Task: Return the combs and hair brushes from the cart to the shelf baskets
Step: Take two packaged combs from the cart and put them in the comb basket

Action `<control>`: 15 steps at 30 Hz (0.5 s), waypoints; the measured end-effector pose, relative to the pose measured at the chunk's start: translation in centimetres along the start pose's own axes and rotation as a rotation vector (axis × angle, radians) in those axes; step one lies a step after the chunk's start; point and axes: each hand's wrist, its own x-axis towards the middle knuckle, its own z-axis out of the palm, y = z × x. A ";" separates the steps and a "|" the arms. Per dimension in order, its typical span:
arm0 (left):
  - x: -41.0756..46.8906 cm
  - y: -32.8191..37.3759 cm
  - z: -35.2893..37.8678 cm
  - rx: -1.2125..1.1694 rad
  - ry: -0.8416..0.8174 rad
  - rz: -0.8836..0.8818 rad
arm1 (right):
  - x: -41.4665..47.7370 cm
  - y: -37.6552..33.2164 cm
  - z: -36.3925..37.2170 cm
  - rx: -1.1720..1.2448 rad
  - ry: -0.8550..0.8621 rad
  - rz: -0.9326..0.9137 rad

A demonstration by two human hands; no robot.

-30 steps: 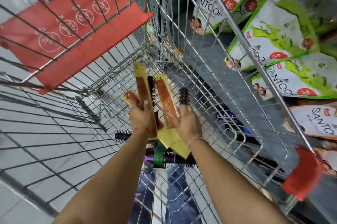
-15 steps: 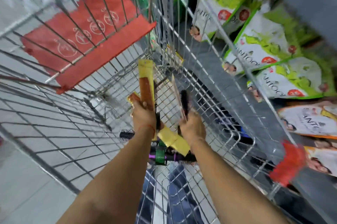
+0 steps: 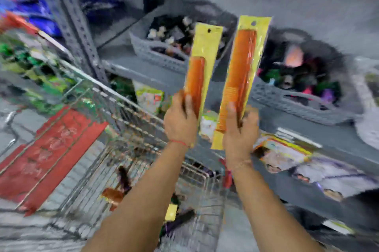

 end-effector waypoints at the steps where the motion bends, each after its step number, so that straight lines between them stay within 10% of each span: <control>1: 0.3 2.3 1.5 -0.049 -0.085 0.000 | 2.0 -0.6 -1.9 -0.033 0.047 -0.006; 10: -2.7 21.5 12.8 -0.384 -0.268 0.142 | 15.8 -0.8 -22.6 -0.365 0.357 -0.110; 15: -6.9 29.2 22.4 -0.248 -0.632 0.107 | 22.3 0.6 -34.4 -0.619 0.357 0.003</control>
